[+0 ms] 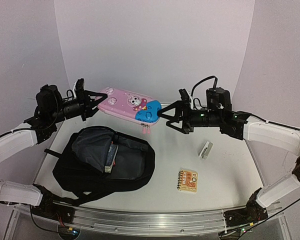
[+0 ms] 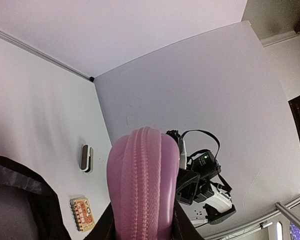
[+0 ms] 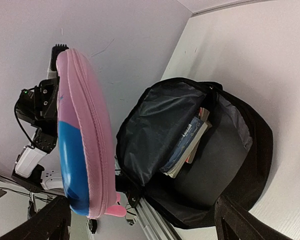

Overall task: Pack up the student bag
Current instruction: Pick up the stationery from the center of the board.

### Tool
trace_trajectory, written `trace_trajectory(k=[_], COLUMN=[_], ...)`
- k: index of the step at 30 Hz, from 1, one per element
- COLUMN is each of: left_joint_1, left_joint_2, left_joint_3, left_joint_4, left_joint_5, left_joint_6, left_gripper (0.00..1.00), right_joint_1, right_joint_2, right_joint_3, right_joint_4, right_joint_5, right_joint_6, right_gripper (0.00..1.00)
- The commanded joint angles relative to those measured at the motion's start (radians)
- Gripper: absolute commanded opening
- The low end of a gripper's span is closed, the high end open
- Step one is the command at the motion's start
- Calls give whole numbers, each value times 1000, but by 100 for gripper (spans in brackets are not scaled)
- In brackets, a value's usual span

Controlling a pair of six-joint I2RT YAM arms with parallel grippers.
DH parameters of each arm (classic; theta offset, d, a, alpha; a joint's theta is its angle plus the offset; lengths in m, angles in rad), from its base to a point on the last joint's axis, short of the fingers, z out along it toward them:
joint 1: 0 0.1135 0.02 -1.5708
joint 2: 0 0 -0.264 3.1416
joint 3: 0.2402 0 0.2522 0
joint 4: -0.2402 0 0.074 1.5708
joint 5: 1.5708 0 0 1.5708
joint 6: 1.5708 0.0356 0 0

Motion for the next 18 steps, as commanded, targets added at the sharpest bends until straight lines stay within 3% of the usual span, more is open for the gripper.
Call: trace_trajectory(k=[1,10,15,18], left_joint_1=[2,2,1,2], left_joint_2=[-9,-12,8,15], left_joint_3=[10,-9,-6,-10], left_joint_4=[141,171,198,199], left_joint_5=[20,34,58,65], left_joint_6=[-62,-74,-76,-77], left_gripper=[12,12,12,13], right_joint_1=[20,47,67,77], right_joint_2=[-8,68,108,124], right_joint_3=[-3,52,63,71], right_joint_4=[233,332,405,461], right_joint_5=[-53,-93,-99,-95], right_joint_6=[104,149,188,213], right_gripper=[96,87,73,59])
